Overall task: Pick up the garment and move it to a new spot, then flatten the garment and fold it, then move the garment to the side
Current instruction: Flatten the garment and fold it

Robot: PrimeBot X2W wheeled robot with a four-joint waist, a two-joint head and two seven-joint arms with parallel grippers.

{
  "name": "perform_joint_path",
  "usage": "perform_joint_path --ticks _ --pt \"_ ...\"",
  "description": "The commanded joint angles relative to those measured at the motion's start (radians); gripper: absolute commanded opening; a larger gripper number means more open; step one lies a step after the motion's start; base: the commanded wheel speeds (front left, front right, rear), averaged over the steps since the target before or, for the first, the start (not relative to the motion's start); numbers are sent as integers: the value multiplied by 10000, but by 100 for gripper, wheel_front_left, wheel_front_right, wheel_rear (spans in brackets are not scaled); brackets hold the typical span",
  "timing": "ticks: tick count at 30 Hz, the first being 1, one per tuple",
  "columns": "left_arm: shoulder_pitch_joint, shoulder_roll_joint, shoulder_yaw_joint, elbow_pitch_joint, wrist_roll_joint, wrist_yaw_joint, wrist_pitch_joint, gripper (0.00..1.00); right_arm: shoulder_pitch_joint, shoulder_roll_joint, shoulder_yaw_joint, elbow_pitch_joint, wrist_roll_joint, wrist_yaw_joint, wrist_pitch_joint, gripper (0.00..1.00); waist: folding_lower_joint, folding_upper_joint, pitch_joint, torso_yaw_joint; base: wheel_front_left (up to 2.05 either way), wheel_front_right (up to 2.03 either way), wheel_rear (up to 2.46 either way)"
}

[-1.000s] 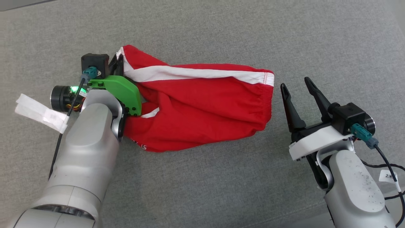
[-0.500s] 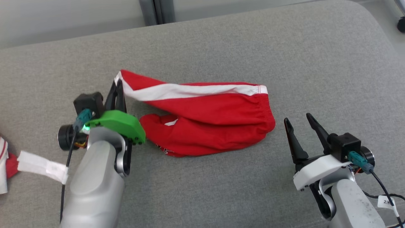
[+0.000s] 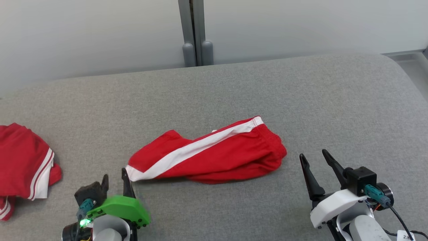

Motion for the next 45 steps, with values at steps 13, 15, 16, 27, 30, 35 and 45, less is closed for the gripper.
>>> perform_joint_path --ticks 13,15,16,27,30,35,45 --pt "1667 81 438 -1887 2785 -310 -7 100 190 12 236 -21 146 -11 -45 100 0 -1 -271 -84 0 0 0" --pt "1804 70 402 -1885 2942 -475 -7 100 216 12 282 69 207 -11 -45 100 0 -1 -250 -95 0 0 0" --pt "1843 65 377 -1868 3021 -521 -7 100 233 14 321 105 227 -11 -46 100 0 -1 -243 -96 0 0 0" --pt "1589 41 162 -1852 2966 -643 -7 100 -1052 7 1077 1091 1069 -11 -45 100 0 -1 208 155 0 0 0" --pt "1443 43 -32 -1851 2895 -608 -7 100 -1786 9 1351 1742 1680 -11 -45 100 0 -1 451 303 0 0 0" --pt "1214 44 -335 -1841 2725 -536 -7 100 -3335 -157 2054 2925 2944 -11 311 100 0 -1 841 579 0 0 0" --pt "836 43 -723 -1835 2486 -375 -8 100 -4767 -690 3449 3911 5237 -11 1267 100 0 -1 1250 1009 0 0 0"
